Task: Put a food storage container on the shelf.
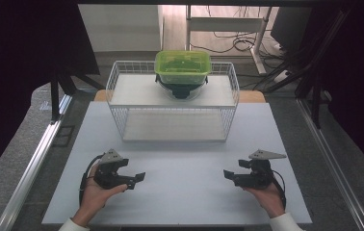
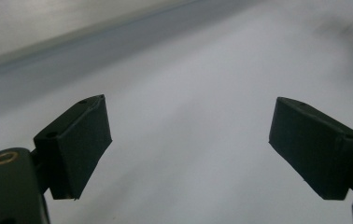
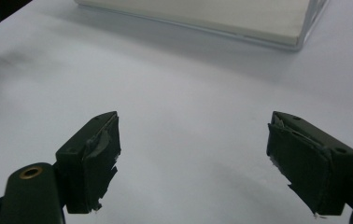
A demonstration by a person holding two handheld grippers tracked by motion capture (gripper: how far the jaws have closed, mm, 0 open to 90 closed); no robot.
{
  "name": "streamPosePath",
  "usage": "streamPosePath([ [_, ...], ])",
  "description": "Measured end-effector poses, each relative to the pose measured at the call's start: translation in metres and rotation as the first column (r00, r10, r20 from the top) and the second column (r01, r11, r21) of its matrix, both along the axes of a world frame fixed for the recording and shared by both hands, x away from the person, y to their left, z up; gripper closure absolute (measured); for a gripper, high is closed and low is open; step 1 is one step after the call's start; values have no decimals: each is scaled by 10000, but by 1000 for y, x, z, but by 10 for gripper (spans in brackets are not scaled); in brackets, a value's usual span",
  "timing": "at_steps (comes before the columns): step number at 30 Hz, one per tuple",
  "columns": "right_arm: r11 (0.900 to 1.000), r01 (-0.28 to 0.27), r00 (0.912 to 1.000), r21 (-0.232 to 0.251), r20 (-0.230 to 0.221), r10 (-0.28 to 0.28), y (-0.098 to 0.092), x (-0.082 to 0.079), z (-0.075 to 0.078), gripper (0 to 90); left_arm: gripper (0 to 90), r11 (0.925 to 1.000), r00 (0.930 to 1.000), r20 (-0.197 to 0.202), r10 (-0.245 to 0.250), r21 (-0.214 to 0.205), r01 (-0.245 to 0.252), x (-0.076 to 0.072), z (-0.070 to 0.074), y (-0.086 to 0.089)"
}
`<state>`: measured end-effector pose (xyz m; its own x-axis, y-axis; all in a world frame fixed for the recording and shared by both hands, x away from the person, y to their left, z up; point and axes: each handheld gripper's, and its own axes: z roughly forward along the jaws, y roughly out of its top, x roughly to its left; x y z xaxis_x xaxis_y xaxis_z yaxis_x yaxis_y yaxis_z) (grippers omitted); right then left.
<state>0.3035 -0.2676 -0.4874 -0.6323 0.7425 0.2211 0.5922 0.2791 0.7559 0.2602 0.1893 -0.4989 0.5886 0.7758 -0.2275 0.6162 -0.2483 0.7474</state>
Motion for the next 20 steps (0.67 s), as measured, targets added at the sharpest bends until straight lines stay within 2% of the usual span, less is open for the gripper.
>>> streamPosePath([
  [3,10000,87,10000,1,-43,-87,-1,0,-3,172,120,9998,10000,-81,-21,194,23,1,-5,0],
  [8,10000,3,10000,-4,90,-3,0,-1,-2,172,121,9998,9999,-74,144,109,-143,3,-5,3],
  [18,10000,37,9999,-77,145,-36,-2,-1,-4,169,120,9998,9998,-108,176,137,-174,5,-8,6],
  [20,9998,39,9998,-213,186,-35,-4,0,-6,161,120,9996,9996,-140,231,146,-229,7,-9,8],
])
